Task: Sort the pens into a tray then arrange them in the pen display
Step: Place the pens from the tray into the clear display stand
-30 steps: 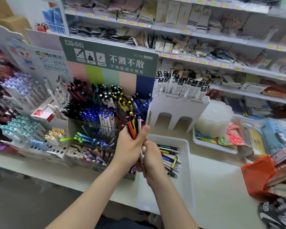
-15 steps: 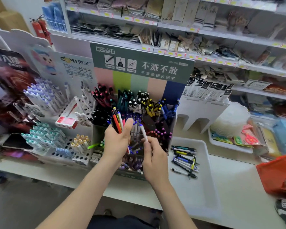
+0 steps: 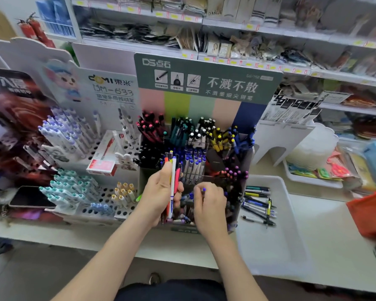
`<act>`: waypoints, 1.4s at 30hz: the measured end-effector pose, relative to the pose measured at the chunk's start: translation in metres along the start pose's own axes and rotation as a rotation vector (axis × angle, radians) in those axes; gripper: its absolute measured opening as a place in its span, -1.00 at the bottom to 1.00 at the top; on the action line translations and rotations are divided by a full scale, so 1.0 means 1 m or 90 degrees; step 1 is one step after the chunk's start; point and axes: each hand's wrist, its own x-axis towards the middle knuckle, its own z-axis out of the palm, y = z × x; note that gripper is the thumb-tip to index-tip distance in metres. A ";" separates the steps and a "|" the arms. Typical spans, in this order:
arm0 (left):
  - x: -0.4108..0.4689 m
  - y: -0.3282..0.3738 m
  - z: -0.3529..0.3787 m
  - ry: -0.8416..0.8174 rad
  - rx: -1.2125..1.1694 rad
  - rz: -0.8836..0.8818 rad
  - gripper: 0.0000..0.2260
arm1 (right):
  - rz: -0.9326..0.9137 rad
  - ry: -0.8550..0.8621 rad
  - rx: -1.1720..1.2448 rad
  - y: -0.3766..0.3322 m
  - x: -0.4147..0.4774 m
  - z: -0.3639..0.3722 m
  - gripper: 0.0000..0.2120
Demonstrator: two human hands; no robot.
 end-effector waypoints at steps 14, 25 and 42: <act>-0.003 0.007 0.031 -0.047 0.102 0.048 -0.64 | 0.047 -0.002 0.226 -0.028 0.022 -0.039 -0.74; 0.000 0.021 0.036 0.077 0.056 0.106 -0.62 | 0.060 0.072 0.478 -0.075 0.059 -0.077 -0.87; 0.010 0.046 -0.023 0.269 -0.086 0.163 -0.72 | -0.352 0.044 0.123 -0.130 0.161 -0.021 -0.89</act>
